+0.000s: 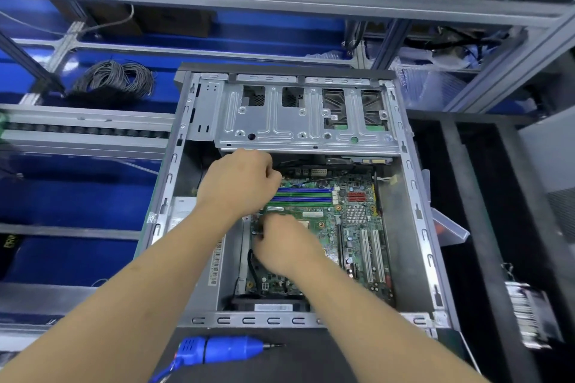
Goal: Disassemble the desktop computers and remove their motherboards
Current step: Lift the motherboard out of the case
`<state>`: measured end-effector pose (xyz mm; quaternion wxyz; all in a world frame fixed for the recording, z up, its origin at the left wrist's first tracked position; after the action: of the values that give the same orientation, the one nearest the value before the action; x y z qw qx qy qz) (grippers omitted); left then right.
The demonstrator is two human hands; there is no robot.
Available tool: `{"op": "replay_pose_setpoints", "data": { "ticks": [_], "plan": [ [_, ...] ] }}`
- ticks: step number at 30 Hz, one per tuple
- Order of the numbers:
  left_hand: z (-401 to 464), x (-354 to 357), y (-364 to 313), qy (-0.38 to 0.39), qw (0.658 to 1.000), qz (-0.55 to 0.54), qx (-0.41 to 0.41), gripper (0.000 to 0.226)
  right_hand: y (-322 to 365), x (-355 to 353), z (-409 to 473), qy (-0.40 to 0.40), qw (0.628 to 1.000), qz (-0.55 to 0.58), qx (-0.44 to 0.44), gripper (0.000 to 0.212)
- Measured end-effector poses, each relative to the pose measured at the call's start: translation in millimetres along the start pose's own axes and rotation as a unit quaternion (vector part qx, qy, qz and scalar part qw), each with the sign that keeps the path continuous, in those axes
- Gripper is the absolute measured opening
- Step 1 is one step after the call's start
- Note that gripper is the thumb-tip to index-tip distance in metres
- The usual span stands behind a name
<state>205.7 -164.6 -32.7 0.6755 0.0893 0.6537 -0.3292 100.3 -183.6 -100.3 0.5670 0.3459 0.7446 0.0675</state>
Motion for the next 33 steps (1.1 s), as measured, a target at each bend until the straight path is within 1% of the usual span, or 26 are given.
{"op": "replay_pose_setpoints", "data": {
  "ticks": [3,6,10,15,17,19,22,24,28,33],
  "plan": [
    [0,2,1,0.002,1.0,0.007,-0.004,0.022,10,8,-3,-0.004,0.999,0.01,0.041,0.026],
    [1,3,4,0.004,1.0,0.015,-0.006,0.024,17,12,-4,-0.01,0.999,-0.004,0.052,0.032],
    [2,5,4,0.006,1.0,0.014,-0.004,0.023,25,14,-5,0.003,1.0,-0.005,0.024,0.03],
    [1,5,4,0.011,1.0,0.014,-0.004,0.022,16,-4,0,0.029,0.998,0.019,-0.048,0.016],
    [1,4,3,0.008,1.0,0.014,-0.002,0.023,-6,-25,10,0.012,0.997,-0.03,-0.07,0.012],
    [1,4,3,0.011,1.0,0.011,0.001,0.023,-37,-54,19,-0.029,0.989,-0.118,-0.079,0.015],
    [1,7,3,0.021,1.0,0.008,0.008,0.024,-84,-79,24,-0.045,0.969,-0.238,-0.057,0.031],
    [2,7,3,0.023,1.0,0.008,0.01,0.023,-97,-80,24,-0.033,0.965,-0.256,-0.034,0.039],
    [1,8,4,0.026,1.0,0.007,0.002,0.022,-97,-67,24,-0.036,0.968,-0.25,-0.015,0.023],
    [2,9,4,0.029,1.0,0.006,0.003,0.021,-117,-70,23,-0.084,0.966,-0.237,0.064,0.026]
  ]
}}
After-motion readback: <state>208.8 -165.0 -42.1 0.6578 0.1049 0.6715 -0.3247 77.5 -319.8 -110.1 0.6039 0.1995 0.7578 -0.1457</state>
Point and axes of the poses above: each hand's wrist, its own z-axis towards the middle knuckle, its own x-axis out of the palm, y = z × x, the point moved 10 cm from there along z, towards the middle knuckle, and after that the axes turned 12 degrees about -y, right-handed, at the moved point
